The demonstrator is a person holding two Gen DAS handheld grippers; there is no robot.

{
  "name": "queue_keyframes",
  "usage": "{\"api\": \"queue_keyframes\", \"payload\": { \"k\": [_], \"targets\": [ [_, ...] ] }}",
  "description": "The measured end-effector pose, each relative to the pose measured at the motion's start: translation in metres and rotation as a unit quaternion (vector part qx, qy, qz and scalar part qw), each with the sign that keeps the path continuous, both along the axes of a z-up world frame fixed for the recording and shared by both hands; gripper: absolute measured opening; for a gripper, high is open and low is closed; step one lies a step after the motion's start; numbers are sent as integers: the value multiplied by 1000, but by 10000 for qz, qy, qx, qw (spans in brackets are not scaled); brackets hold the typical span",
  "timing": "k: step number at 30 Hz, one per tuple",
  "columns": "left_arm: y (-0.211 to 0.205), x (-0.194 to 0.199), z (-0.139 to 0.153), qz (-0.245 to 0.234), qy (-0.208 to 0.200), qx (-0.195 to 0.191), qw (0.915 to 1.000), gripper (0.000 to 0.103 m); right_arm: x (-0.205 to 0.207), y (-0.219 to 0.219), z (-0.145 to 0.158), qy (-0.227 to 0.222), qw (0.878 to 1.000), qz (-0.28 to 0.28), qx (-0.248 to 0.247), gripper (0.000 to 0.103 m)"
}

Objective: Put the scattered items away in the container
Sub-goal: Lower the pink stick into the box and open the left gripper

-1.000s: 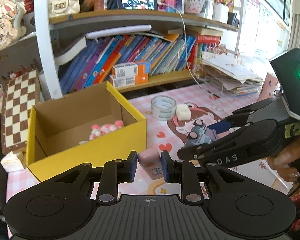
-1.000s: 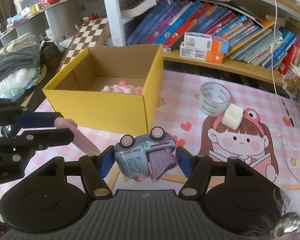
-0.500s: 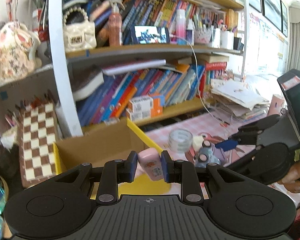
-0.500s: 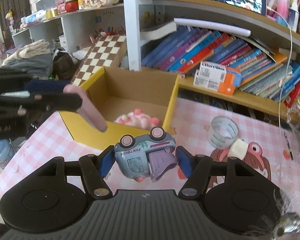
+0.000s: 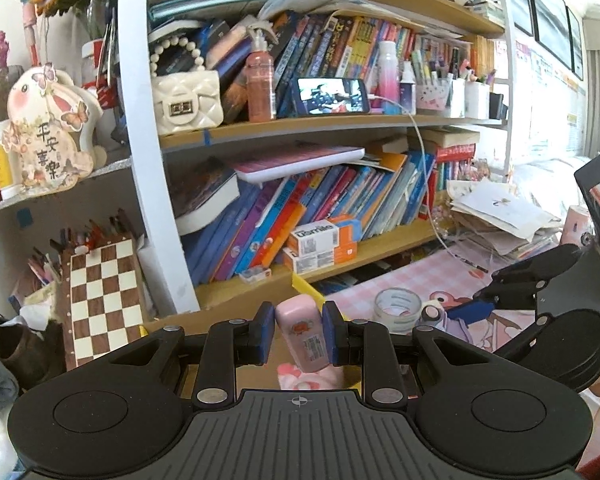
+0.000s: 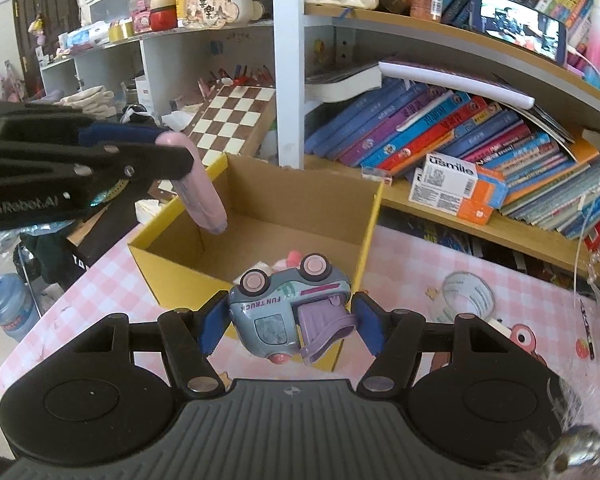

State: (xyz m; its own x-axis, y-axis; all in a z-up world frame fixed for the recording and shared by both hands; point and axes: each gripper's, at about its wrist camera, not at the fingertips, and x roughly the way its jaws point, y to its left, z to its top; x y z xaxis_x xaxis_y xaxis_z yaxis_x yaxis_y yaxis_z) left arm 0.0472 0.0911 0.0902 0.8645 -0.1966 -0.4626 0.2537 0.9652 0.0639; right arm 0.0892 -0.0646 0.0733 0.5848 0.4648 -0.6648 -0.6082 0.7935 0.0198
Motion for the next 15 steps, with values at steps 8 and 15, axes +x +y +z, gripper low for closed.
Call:
{"api": "queue_keyframes", "payload": {
  "k": [8, 15],
  "targets": [
    [14, 26, -10, 112, 166, -56, 9998, 24, 19, 13, -1, 32, 9999, 117, 22, 64],
    [27, 52, -25, 225, 387, -72, 9990, 24, 36, 24, -11, 145, 9997, 198, -36, 64]
  ]
}}
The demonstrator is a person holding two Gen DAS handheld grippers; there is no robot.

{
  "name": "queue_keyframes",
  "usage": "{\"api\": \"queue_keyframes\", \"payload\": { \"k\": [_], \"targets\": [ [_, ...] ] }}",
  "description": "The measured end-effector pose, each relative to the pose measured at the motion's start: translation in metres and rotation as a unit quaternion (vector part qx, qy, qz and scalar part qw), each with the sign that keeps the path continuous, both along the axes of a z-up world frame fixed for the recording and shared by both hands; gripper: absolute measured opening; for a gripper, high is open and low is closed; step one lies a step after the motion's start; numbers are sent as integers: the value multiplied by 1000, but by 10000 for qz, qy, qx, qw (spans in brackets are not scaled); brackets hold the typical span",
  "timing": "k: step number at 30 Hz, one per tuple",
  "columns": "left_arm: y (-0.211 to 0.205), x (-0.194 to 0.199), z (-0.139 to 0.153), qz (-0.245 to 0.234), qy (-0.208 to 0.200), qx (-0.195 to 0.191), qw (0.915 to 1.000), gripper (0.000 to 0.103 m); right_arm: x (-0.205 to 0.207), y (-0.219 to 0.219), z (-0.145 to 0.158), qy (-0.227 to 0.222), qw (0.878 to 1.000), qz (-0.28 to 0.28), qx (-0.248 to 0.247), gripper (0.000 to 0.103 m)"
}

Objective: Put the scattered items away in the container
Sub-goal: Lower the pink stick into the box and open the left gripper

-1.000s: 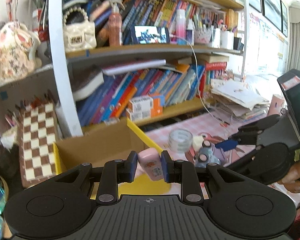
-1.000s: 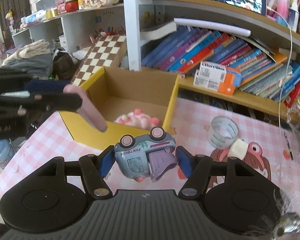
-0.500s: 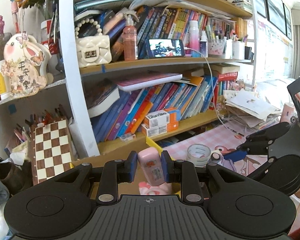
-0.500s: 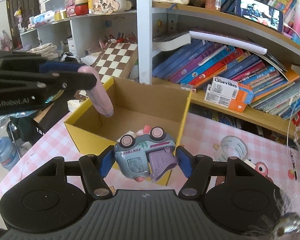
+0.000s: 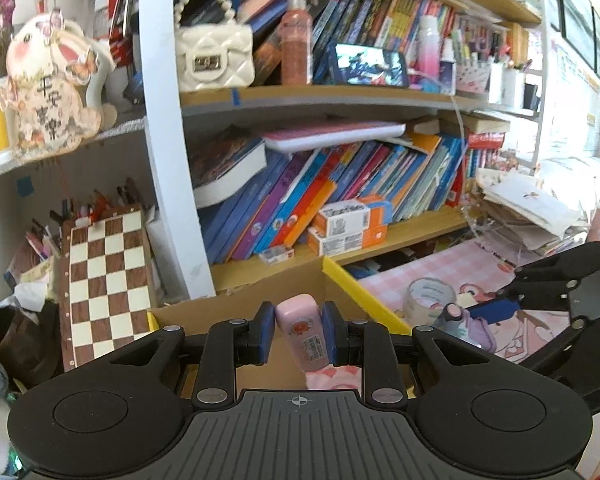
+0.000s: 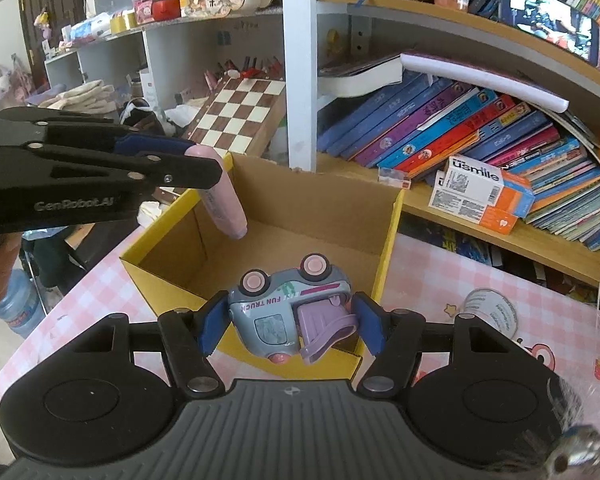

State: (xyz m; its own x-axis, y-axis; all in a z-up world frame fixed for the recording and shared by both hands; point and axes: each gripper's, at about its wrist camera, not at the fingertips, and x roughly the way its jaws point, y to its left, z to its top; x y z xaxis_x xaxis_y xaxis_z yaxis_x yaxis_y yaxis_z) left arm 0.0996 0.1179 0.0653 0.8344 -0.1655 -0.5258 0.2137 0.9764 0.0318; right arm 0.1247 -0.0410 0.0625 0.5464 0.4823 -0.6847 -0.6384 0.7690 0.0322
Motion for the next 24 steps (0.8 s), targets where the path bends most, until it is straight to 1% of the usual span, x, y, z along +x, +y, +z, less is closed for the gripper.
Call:
{"api": "queue_keyframes", "payload": {
  "k": [8, 14, 24],
  "targets": [
    [8, 24, -18, 29, 258, 81, 9996, 24, 26, 16, -11, 23, 9999, 123, -120, 64],
    [19, 40, -28, 168, 366, 97, 9991, 24, 49, 30, -20, 56, 9995, 237, -213, 64],
    [36, 65, -57, 397, 813, 334, 9953, 24, 85, 61, -41, 117, 9973, 570, -454, 64]
  ]
}}
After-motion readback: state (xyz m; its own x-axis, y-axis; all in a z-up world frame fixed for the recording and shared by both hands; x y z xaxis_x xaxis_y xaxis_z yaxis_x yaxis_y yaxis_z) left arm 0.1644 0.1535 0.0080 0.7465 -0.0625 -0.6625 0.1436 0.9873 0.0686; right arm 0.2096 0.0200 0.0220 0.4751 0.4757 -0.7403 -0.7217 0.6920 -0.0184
